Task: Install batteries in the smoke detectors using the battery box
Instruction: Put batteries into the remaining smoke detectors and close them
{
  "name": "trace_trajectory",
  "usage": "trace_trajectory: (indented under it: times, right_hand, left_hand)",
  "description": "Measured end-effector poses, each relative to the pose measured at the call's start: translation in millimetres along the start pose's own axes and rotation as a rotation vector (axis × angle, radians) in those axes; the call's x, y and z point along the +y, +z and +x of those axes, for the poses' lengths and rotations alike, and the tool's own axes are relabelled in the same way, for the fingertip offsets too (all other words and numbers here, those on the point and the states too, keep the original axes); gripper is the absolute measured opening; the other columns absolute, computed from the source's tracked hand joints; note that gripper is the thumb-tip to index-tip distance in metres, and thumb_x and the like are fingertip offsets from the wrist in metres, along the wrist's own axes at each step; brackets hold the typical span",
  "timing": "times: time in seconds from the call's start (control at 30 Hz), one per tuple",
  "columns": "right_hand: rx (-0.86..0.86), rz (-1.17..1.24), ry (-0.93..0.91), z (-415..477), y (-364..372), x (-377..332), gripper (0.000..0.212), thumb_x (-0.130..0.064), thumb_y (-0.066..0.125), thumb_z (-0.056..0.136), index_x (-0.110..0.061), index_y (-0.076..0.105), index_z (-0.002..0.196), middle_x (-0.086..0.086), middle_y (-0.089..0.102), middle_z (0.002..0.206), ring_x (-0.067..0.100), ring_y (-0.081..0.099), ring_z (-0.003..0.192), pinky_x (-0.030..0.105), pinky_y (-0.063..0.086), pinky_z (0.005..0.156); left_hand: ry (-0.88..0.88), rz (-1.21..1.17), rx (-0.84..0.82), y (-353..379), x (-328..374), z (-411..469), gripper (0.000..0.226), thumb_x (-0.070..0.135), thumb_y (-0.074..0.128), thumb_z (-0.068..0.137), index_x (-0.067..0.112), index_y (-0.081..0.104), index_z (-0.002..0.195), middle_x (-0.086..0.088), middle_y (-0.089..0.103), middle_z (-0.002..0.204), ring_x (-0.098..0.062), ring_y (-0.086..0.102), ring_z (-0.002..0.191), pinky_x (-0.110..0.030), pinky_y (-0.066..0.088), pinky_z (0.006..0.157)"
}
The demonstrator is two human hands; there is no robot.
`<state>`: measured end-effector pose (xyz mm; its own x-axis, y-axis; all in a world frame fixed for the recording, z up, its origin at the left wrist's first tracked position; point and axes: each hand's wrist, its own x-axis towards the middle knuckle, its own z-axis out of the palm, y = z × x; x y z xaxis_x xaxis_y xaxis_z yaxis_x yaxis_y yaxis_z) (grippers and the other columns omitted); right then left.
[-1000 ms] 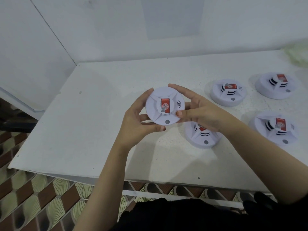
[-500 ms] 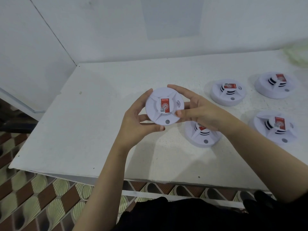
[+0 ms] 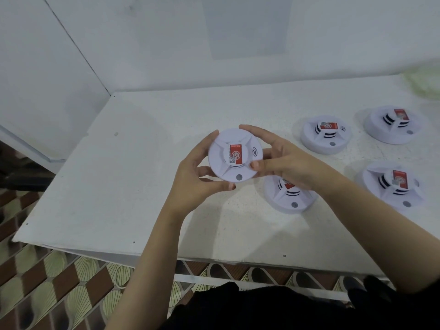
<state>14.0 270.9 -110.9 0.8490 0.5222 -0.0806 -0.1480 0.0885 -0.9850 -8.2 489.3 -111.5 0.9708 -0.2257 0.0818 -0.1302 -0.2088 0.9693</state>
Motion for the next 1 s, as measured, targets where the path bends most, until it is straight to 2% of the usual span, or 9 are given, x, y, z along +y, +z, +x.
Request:
trace_trajectory:
  times: [0.23,0.57,0.7,0.8,1.0]
  right_hand:
    - [0.003,-0.002,0.007,1.8,-0.4,0.7,0.072,-0.006,0.07,0.079,-0.034,0.041,0.139,0.014,0.066,0.117,0.03,0.063,0.109,0.041,0.053,0.09]
    - [0.036,-0.027,0.011,1.3,2.2,-0.6,0.074,-0.006,0.071,0.075,-0.032,0.042,0.138,0.011,0.067,0.117,0.028,0.064,0.108,0.039,0.054,0.088]
    - [0.053,-0.042,0.006,0.2,3.8,-0.4,0.073,-0.008,0.069,0.074,-0.032,0.043,0.138,0.009,0.068,0.114,0.025,0.065,0.105,0.034,0.055,0.084]
    - [0.058,-0.062,-0.001,-0.4,4.5,-0.8,0.069,0.0,0.066,0.08,-0.032,0.043,0.138,0.008,0.069,0.114,0.025,0.066,0.104,0.03,0.054,0.08]
    - [0.098,-0.082,-0.025,-2.1,7.1,-0.2,0.069,-0.005,0.07,0.077,-0.032,0.046,0.137,0.01,0.068,0.114,0.028,0.065,0.104,0.033,0.055,0.083]
  left_hand:
    - [0.004,0.018,0.011,-0.5,1.0,0.0,0.094,-0.006,0.086,0.061,0.033,0.046,0.136,0.01,0.059,0.133,-0.011,0.068,0.095,-0.019,0.053,0.068]
    - [0.014,0.031,0.006,-1.7,0.0,0.0,0.093,-0.005,0.086,0.062,0.03,0.046,0.137,0.01,0.059,0.131,-0.011,0.068,0.093,-0.018,0.054,0.066]
    - [0.016,0.037,0.008,-1.6,-0.6,-1.0,0.093,-0.005,0.086,0.062,0.028,0.046,0.138,0.012,0.059,0.13,-0.011,0.068,0.093,-0.018,0.054,0.065]
    - [0.002,0.019,0.01,-1.9,-1.0,-1.7,0.094,-0.007,0.086,0.061,0.029,0.046,0.138,0.011,0.059,0.132,-0.013,0.068,0.087,-0.018,0.053,0.065]
    - [-0.004,0.015,0.016,-2.5,-2.8,-3.4,0.094,-0.006,0.086,0.061,0.034,0.046,0.135,0.011,0.058,0.133,-0.012,0.068,0.086,-0.02,0.054,0.067]
